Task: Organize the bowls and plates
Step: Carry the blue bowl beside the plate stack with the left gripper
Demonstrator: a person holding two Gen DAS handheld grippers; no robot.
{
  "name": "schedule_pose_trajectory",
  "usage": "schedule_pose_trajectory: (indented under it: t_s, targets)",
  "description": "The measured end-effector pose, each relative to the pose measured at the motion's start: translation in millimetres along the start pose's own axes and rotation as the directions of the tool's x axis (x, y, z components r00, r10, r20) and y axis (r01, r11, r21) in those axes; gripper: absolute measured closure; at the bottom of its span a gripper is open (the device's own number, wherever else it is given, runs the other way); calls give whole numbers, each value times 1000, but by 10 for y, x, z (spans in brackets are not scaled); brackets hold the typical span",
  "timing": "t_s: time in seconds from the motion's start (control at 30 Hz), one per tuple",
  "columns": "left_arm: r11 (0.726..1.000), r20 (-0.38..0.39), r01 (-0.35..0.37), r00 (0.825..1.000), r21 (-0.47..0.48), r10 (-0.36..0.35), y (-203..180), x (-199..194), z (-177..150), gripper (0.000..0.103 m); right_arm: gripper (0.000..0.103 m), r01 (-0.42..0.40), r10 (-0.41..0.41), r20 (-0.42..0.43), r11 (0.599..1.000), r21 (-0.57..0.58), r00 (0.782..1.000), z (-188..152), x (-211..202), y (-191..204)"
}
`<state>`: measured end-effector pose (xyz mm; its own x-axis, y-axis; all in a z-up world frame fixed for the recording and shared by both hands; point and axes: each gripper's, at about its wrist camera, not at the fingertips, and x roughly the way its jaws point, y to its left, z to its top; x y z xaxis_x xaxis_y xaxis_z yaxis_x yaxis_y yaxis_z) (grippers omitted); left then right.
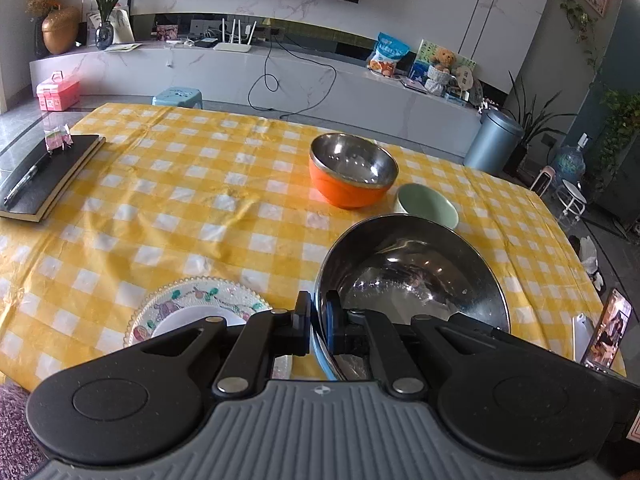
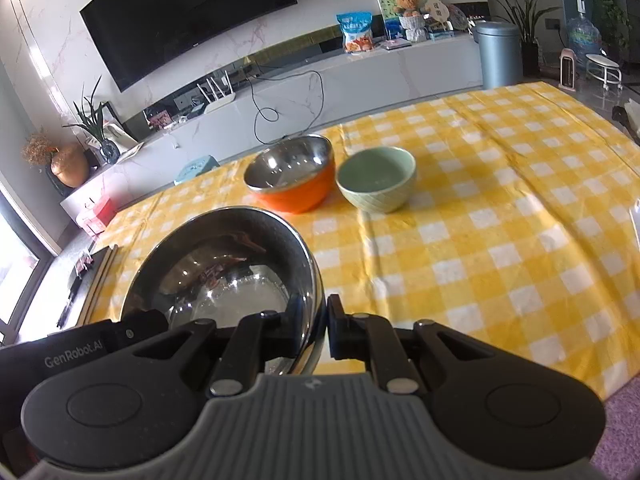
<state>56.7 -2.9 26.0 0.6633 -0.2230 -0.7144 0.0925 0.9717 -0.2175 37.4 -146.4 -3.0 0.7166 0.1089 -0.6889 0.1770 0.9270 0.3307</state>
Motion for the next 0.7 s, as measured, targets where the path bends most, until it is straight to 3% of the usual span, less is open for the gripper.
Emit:
schedule_pose_trajectory:
  t_s: [0.2, 0.33, 0.7]
  targets:
    - [998, -91, 56, 994, -31, -58, 8, 133, -179, 95, 93, 19, -18, -50, 999, 27, 999, -105, -3, -224]
    - [998, -132, 52, 990, -45, -58, 31, 227, -285, 95, 92, 33, -30, -92, 999, 32, 995, -179, 72, -285]
    - [994, -143, 33, 989, -103, -47, 157, 415, -309, 95, 92, 38, -26, -138, 996, 83, 990, -268, 317, -319]
